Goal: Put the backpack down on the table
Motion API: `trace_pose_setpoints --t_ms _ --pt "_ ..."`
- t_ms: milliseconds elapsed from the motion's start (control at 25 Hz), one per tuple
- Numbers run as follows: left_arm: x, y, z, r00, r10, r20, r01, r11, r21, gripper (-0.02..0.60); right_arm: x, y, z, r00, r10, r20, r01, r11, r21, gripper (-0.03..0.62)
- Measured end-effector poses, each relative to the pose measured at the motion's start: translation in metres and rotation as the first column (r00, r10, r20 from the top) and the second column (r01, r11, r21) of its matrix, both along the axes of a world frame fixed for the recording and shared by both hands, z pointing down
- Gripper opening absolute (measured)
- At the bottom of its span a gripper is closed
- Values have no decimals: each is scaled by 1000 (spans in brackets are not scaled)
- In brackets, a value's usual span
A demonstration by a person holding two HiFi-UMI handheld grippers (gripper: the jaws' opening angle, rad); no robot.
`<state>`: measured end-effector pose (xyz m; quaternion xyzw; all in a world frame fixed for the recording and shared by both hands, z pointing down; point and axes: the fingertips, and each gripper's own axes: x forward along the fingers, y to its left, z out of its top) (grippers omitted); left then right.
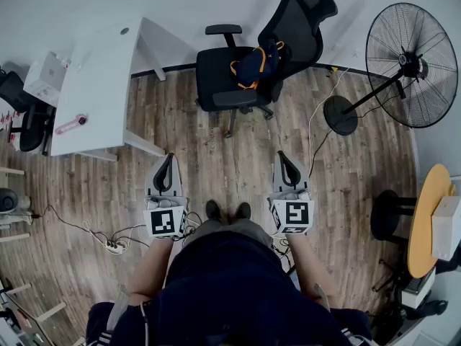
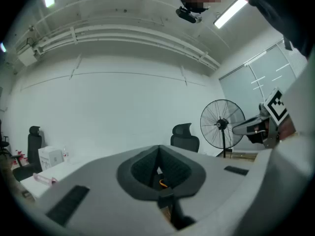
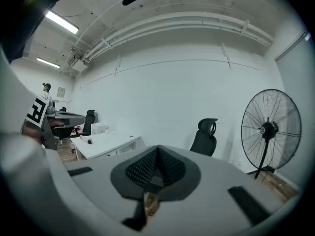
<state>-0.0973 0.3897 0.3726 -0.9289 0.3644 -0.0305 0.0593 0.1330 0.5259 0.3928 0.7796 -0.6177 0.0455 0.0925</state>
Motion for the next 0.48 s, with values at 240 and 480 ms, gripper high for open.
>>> trace_pose_setpoints --t_ms 240,480 --pt "0 0 0 1000 -1 3 1 1000 1 3 -1 -2 1 1000 -8 1 8 1000 -3 -6" --pt "1 0 1 1000 -1 5 1 1000 1 3 0 -2 3 1000 -7 5 7 1000 -5 -6"
